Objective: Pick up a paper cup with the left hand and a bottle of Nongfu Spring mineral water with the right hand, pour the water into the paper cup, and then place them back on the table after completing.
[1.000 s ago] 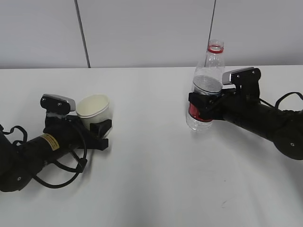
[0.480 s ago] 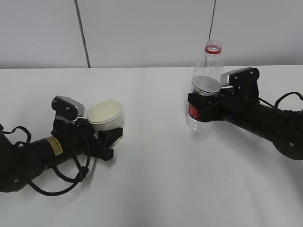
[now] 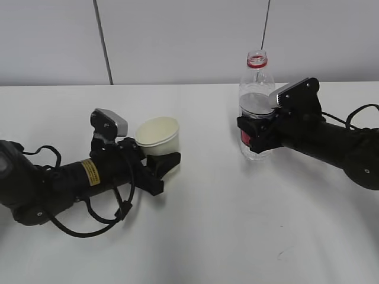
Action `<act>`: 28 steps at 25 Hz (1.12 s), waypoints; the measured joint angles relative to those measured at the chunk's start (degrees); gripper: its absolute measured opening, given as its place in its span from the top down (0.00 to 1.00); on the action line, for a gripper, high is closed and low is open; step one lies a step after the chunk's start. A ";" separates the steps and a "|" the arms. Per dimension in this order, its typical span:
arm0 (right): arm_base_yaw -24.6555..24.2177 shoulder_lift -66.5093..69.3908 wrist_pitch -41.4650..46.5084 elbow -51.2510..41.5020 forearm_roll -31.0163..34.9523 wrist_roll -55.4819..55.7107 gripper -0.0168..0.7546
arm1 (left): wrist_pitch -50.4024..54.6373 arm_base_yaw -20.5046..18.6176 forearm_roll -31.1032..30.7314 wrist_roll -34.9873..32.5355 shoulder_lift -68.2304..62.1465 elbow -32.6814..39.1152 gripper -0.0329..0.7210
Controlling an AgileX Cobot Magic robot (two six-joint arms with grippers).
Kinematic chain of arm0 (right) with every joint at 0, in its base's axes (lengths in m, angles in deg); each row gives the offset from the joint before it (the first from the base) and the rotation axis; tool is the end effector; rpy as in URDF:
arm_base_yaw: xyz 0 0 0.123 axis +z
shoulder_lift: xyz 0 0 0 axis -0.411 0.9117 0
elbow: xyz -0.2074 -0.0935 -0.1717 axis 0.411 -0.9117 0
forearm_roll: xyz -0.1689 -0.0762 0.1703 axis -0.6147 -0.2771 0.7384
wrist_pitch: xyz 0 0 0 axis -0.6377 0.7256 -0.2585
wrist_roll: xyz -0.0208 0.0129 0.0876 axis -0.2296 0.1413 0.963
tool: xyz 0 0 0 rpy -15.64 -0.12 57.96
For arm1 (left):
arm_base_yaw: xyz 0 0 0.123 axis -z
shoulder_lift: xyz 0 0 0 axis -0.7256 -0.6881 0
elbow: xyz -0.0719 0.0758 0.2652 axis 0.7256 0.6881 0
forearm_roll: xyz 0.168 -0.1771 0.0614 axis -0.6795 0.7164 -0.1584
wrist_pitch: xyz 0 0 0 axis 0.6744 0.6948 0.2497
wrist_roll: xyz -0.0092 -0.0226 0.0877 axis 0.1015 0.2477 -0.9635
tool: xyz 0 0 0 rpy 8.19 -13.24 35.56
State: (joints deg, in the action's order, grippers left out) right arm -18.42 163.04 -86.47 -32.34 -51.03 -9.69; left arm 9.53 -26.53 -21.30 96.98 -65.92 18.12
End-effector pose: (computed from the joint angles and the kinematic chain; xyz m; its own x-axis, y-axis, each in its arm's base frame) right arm 0.3769 0.0723 0.1172 -0.1663 -0.2201 -0.9612 -0.4969 0.8607 -0.1112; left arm 0.3221 -0.1688 0.0708 -0.2379 0.0833 -0.9677 0.7736 0.6186 -0.1370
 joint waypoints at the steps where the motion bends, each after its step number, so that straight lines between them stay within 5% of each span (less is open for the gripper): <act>1: 0.00 0.00 0.43 0.39 -0.40 -0.27 0.41 | 0.00 0.90 -0.12 0.00 0.00 -0.41 0.45; 13: 0.00 -0.79 5.12 2.88 -3.61 -17.87 0.41 | 0.06 7.33 -0.56 0.05 0.00 -2.65 0.45; 28: 0.00 -4.15 6.67 3.28 -3.72 -41.47 0.42 | 1.26 7.92 -0.60 0.18 0.00 -3.54 0.45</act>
State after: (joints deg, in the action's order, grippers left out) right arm -18.42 158.89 -79.80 -29.06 -54.75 -51.15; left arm 10.79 -18.61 -21.91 97.16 -65.92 14.58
